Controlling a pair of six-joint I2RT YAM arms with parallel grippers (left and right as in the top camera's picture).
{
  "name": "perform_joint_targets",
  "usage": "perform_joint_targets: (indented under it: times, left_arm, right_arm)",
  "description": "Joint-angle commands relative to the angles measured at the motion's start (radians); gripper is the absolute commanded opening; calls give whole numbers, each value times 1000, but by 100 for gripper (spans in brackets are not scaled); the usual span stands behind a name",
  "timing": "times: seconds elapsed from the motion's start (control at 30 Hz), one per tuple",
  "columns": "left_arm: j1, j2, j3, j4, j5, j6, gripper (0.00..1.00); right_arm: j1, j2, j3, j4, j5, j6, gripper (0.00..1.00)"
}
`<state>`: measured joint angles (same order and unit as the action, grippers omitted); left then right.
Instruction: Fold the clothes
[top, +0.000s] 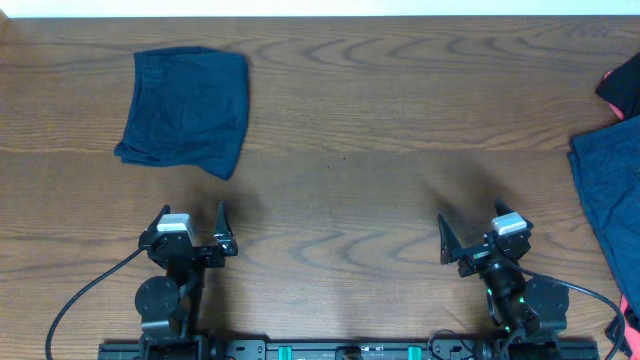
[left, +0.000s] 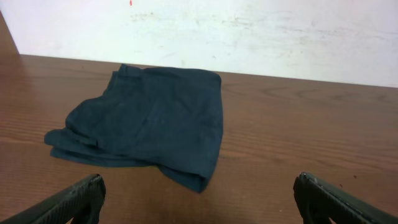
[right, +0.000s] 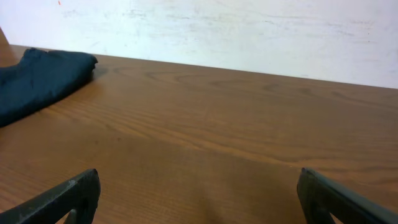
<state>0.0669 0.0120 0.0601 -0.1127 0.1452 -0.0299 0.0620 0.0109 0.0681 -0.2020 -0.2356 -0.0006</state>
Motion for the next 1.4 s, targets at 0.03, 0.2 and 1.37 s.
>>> perform_joint_targets:
  times: [0.03, 0.2, 1.37]
  left_arm:
    - [-5, -8, -27, -8, -4, -12, 98]
    - [-5, -8, -27, -8, -4, -12, 98]
    - [-5, 264, 296, -75, 136, -80, 98]
  right_arm:
    - [-2, -5, -4, 1, -8, 14, 99]
    - [-2, -5, -4, 1, -8, 14, 99]
    - [-2, 242, 276, 171, -162, 74, 99]
